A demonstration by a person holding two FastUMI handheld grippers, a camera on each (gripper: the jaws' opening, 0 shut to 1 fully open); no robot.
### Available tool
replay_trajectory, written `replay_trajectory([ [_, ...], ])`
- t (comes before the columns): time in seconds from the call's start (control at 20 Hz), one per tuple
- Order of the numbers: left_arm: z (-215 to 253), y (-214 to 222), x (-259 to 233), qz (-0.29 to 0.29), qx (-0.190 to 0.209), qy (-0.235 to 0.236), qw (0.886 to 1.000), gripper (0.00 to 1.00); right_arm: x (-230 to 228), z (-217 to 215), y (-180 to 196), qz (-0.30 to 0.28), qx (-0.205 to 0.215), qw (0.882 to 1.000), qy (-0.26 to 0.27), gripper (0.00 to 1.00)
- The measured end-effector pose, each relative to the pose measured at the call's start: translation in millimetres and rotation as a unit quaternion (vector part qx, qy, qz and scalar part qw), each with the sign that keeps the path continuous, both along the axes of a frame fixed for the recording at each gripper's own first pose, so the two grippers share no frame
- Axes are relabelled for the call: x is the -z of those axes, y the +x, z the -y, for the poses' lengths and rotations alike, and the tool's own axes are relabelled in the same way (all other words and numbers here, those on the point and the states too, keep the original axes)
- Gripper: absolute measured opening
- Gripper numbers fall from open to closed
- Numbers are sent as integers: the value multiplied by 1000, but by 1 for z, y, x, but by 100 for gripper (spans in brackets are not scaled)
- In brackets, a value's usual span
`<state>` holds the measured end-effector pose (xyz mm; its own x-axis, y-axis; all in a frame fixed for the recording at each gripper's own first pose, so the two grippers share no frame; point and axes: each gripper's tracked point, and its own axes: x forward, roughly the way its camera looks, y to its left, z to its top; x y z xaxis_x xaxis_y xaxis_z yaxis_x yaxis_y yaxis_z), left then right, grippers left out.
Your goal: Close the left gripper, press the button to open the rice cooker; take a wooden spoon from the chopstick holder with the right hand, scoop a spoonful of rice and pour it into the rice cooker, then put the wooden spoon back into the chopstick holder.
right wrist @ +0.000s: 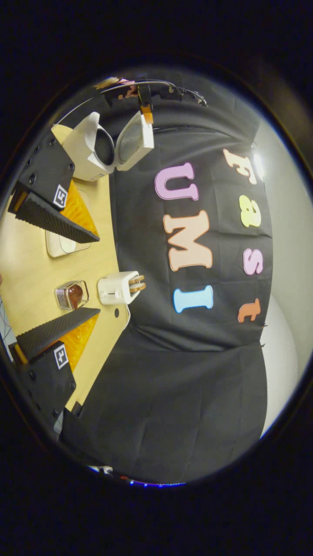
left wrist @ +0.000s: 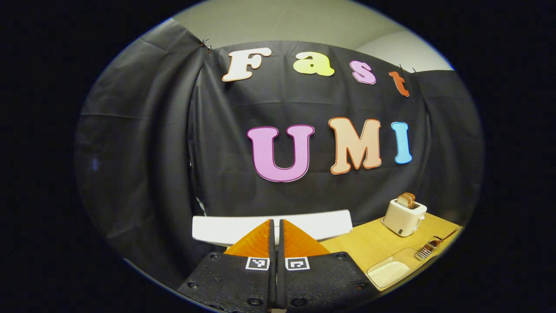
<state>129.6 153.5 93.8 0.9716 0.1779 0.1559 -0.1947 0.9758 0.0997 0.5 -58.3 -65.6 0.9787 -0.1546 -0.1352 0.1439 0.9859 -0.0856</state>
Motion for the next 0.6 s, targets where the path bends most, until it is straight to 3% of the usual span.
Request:
replay_trajectory([
  [0.6,21,-41,3,3,-43,-39,998,0,52,73,25,-22,6,1000,18,94],
])
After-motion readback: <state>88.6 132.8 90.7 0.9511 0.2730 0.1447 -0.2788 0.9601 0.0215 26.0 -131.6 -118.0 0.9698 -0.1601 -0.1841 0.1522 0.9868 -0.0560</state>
